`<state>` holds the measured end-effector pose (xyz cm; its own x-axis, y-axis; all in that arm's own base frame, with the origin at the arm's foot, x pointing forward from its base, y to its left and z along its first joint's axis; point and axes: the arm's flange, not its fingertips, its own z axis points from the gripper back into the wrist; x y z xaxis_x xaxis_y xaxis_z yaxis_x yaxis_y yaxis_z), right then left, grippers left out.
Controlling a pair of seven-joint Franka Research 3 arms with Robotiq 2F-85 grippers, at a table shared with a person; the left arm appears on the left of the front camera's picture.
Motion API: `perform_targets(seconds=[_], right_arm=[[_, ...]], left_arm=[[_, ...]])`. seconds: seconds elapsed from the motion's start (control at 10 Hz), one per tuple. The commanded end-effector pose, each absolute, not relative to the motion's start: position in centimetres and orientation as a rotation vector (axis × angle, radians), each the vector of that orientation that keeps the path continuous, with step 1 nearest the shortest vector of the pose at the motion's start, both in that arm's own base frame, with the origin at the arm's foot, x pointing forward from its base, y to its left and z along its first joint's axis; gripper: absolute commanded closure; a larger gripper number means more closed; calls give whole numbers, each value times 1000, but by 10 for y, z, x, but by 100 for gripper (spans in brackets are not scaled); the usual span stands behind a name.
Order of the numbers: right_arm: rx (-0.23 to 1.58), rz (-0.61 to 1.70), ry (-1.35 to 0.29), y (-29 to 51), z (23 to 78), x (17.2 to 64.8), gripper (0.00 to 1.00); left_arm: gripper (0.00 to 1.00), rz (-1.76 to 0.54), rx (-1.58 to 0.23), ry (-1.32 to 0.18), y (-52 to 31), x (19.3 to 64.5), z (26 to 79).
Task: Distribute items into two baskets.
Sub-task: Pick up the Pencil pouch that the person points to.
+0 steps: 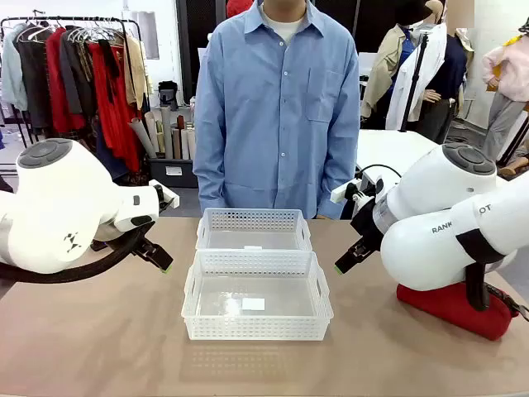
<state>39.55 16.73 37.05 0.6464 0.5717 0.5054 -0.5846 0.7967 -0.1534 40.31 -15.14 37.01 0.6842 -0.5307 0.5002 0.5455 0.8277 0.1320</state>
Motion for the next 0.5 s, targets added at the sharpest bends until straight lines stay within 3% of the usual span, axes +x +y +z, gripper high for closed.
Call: perform_targets(seconds=[0.0,0.4], right_arm=[[24,658,-567,167,371,396,0],[24,658,-567,167,371,396,0]], left_arm=[[0,-603,-28,-552,-151,403,370],[0,-603,-28,-552,-151,403,370]])
